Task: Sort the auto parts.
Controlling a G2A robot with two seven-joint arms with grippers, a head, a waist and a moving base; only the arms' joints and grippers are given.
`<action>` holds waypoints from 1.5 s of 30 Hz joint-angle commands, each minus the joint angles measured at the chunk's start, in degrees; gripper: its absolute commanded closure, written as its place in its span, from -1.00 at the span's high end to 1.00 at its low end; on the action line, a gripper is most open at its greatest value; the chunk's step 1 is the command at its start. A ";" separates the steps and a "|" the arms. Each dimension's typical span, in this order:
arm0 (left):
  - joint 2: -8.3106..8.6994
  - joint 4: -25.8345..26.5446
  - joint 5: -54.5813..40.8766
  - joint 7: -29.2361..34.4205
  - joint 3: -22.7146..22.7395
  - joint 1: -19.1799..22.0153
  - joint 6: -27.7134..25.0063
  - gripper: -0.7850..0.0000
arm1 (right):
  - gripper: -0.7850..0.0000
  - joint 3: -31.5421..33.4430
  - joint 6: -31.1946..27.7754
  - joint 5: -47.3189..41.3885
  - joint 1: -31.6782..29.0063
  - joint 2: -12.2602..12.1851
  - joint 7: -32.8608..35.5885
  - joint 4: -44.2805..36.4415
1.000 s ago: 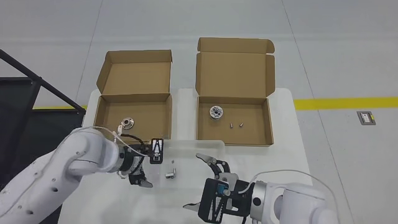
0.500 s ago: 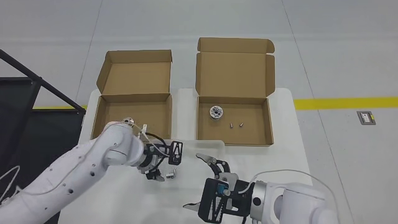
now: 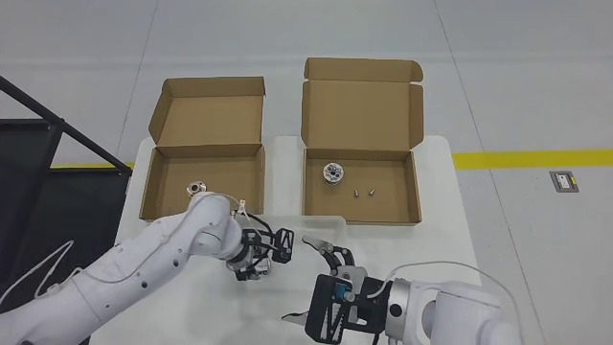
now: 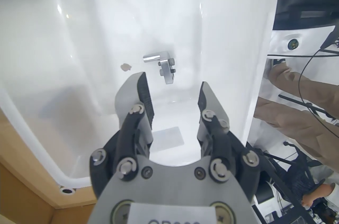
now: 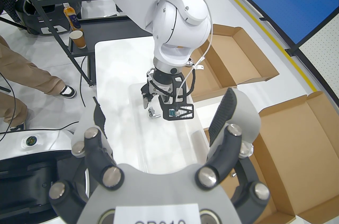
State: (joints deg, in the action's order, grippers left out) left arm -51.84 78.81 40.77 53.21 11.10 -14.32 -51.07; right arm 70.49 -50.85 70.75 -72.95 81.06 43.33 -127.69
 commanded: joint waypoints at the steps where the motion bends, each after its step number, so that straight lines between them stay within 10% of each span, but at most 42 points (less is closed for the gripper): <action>1: -0.56 -1.05 0.13 0.44 -0.51 0.03 0.44 -0.03 | 1.00 0.00 -0.01 0.00 0.00 0.00 0.00 0.00; 30: -4.03 -6.80 3.23 0.78 2.43 -4.49 1.59 -0.22 | 1.00 0.00 -0.01 0.00 0.00 0.00 0.00 0.00; 45: -5.82 -10.08 4.47 0.77 3.75 -5.52 0.77 -0.64 | 1.00 0.00 -0.01 0.00 0.00 0.00 0.00 0.00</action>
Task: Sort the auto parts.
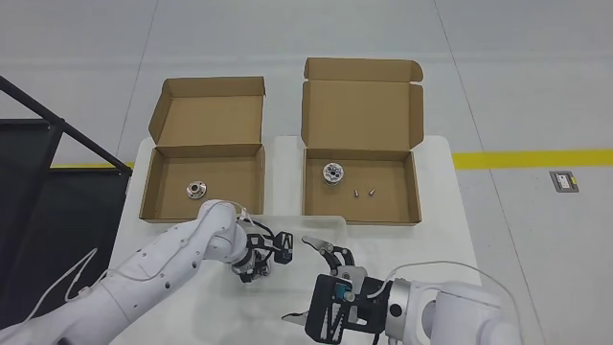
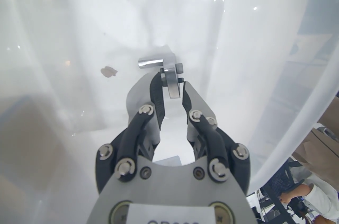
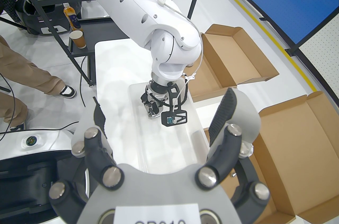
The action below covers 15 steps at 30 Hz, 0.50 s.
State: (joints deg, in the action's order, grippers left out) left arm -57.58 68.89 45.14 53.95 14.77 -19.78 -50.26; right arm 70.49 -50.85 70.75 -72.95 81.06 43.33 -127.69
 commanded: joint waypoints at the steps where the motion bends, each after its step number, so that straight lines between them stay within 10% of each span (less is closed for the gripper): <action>1: -0.18 -0.26 0.18 -0.01 0.18 -0.09 -0.07 -0.76 | 1.00 0.00 -0.01 0.00 0.00 0.00 0.00 0.00; 3: -0.30 -0.54 0.45 -0.17 0.38 -0.06 -0.24 -1.00 | 1.00 0.00 -0.01 0.00 0.00 0.00 0.00 0.00; 15: 1.49 0.50 -1.32 -2.66 4.04 0.66 -2.73 -1.00 | 1.00 0.00 -0.01 0.00 0.00 0.00 0.00 0.00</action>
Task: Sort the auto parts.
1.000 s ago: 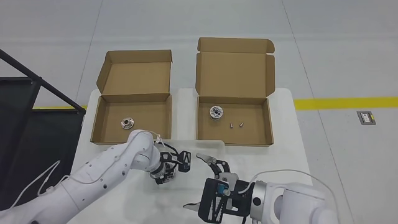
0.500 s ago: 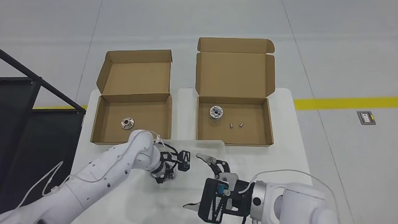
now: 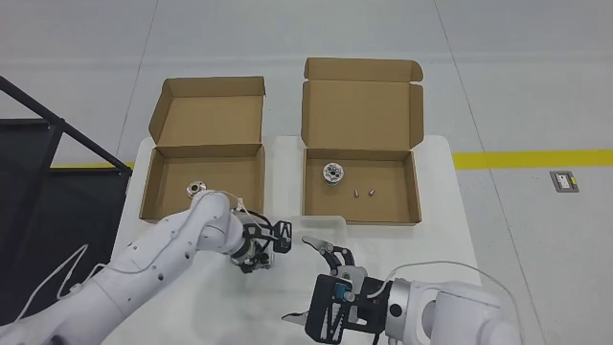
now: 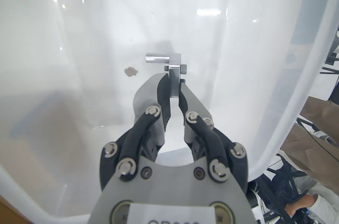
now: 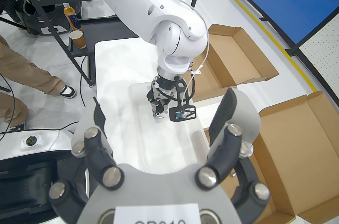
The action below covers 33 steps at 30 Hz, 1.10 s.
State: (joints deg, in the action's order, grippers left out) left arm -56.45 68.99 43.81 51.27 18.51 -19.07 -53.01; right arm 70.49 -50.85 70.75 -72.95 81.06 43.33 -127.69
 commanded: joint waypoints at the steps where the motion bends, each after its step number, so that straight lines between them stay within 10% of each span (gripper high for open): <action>1: 0.69 0.79 0.02 0.07 0.57 -0.09 0.08 -1.00 | 1.00 0.00 -0.01 0.00 0.00 0.00 0.00 0.00; 23: 13.44 19.40 1.87 -1.40 26.24 -7.96 6.86 -1.00 | 1.00 0.00 -0.01 0.00 0.00 0.00 0.00 0.00; 33: 15.32 8.29 0.51 -10.72 32.95 -11.66 4.44 -1.00 | 1.00 0.00 -0.01 0.00 0.00 0.00 0.00 0.00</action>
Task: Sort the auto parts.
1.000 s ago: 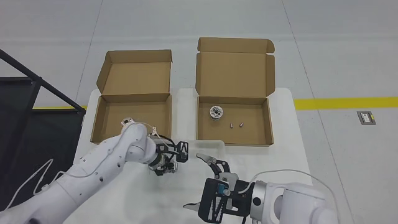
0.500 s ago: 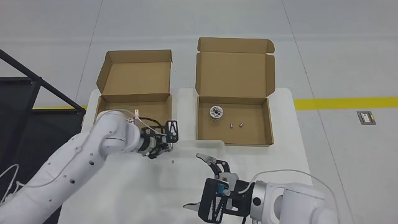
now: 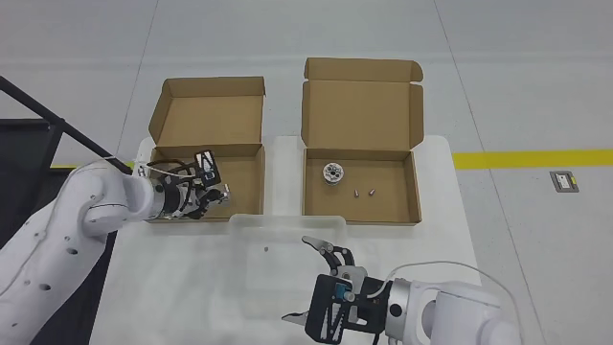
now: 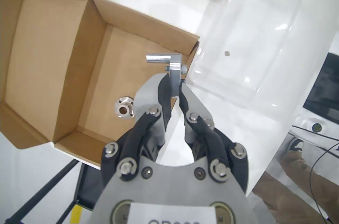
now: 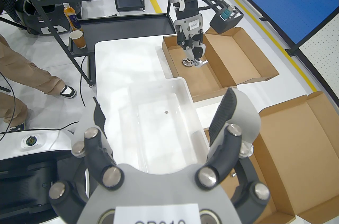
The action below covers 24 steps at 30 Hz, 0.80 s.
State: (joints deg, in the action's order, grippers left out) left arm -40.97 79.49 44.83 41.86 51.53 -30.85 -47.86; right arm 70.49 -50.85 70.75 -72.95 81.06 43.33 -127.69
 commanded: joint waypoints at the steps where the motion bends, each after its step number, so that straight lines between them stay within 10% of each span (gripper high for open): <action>1: -0.32 -3.93 -0.28 -1.93 -0.21 0.44 -1.05 -1.00 | 1.00 0.00 -0.01 0.00 0.00 0.00 0.00 0.00; 24: -11.72 -31.77 5.43 -11.11 -14.33 11.51 -4.06 -1.00 | 1.00 0.00 -0.01 0.00 0.00 0.00 0.00 0.00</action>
State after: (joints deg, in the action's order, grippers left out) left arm -52.24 48.41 49.99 30.77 37.56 -19.65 -52.25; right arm 70.49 -50.85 70.75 -72.95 81.06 43.33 -127.69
